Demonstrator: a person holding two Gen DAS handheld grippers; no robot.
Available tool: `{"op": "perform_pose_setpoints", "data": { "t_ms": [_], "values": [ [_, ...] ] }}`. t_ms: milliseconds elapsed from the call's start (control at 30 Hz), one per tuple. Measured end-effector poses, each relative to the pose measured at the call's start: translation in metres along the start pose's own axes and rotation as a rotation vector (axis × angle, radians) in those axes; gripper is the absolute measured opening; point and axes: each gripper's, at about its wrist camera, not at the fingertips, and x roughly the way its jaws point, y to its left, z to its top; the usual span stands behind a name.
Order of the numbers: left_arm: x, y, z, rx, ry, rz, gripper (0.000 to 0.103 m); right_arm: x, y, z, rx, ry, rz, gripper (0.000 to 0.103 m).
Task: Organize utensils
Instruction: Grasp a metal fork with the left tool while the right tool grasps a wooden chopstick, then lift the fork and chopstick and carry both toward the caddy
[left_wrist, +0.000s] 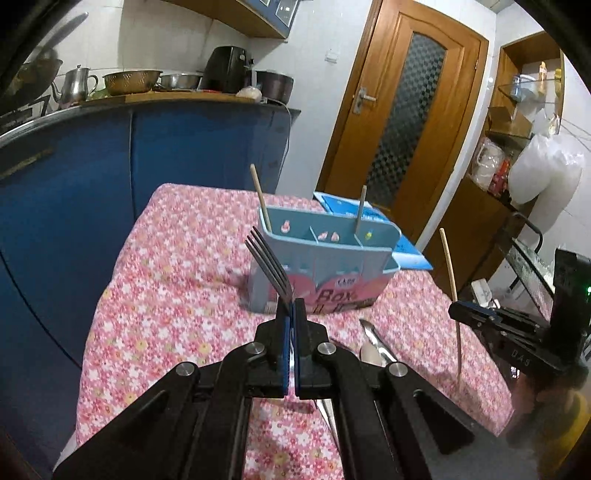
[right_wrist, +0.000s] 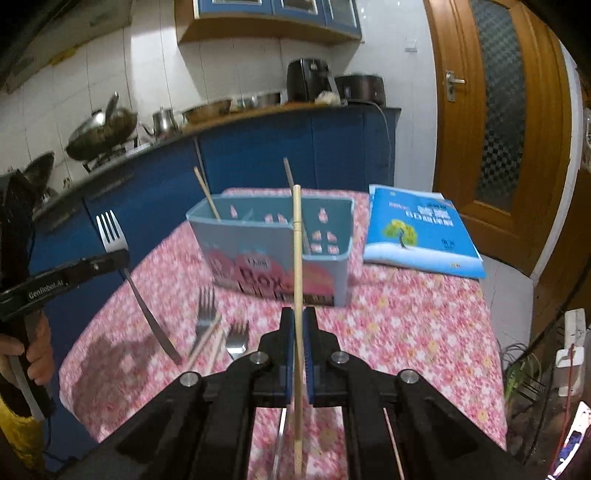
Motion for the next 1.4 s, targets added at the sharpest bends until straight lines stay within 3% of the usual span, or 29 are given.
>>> {"op": "perform_pose_setpoints", "data": {
  "t_ms": [400, 767, 1067, 1400],
  "values": [
    [-0.026, -0.010, 0.055, 0.042, -0.145, 0.046, 0.000, 0.004, 0.004, 0.010, 0.021, -0.086, 0.024, 0.006],
    [-0.013, -0.030, 0.109, 0.096, -0.259, 0.104, 0.000, 0.005, -0.011, 0.014, 0.064, -0.123, 0.035, 0.006],
    [0.045, -0.027, 0.114, 0.142, -0.221, 0.165, 0.000, 0.012, -0.027, 0.036, 0.095, -0.188, 0.033, 0.006],
    [0.093, -0.007, 0.091, 0.130, -0.158, 0.133, 0.000, 0.033, -0.034, 0.087, 0.105, -0.361, 0.066, 0.006]
  ]
}}
